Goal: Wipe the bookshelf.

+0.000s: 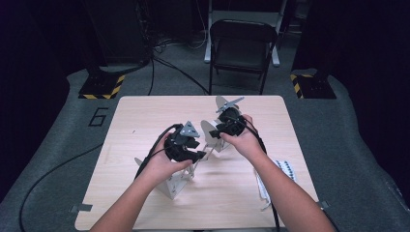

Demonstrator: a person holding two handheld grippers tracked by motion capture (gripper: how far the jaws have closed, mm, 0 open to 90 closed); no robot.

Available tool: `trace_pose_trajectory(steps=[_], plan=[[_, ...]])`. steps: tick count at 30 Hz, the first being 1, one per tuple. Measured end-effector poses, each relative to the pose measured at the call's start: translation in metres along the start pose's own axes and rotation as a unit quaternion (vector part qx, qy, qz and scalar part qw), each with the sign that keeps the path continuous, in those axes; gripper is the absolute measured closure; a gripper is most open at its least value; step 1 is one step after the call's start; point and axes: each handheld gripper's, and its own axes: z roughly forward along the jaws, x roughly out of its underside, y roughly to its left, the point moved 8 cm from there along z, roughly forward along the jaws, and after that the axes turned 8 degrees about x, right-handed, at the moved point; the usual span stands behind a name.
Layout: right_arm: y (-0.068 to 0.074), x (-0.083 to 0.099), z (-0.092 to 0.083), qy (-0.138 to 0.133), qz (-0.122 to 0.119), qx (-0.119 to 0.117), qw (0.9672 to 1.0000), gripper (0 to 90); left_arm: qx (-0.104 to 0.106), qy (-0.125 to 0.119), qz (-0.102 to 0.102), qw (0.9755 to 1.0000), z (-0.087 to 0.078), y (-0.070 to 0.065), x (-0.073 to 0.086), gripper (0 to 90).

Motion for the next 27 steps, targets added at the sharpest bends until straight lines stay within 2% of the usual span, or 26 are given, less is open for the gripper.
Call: trace_pose_trajectory(steps=[4,7,11,13,16,21,27], plan=[[0.000,0.000,-0.001,-0.004,0.001,-0.001,1.0000,56.4,0.003,-0.006,-0.028,0.9996,-0.011,0.001,0.004,59.6],[0.000,0.000,-0.001,-0.004,0.000,-0.001,1.0000,56.4,-0.007,0.004,-0.035,0.9994,-0.017,0.002,0.010,59.7],[0.001,0.000,0.000,-0.008,-0.005,-0.001,1.0000,56.5,-0.008,0.019,-0.045,0.9988,-0.017,0.000,0.019,62.1],[0.002,0.000,0.000,-0.004,0.002,0.000,1.0000,56.5,-0.008,0.025,-0.046,0.9986,-0.016,0.000,0.025,62.1],[0.002,0.000,0.001,-0.005,-0.007,-0.002,1.0000,56.5,-0.005,0.035,-0.050,0.9981,-0.014,0.000,0.031,63.2],[0.002,0.000,0.002,-0.004,-0.005,0.000,1.0000,57.0,-0.022,0.047,-0.049,0.9975,-0.011,0.004,0.036,67.9],[0.002,0.000,0.001,-0.005,-0.002,-0.007,1.0000,57.4,-0.029,0.062,-0.045,0.9967,-0.008,0.007,0.039,69.1]])
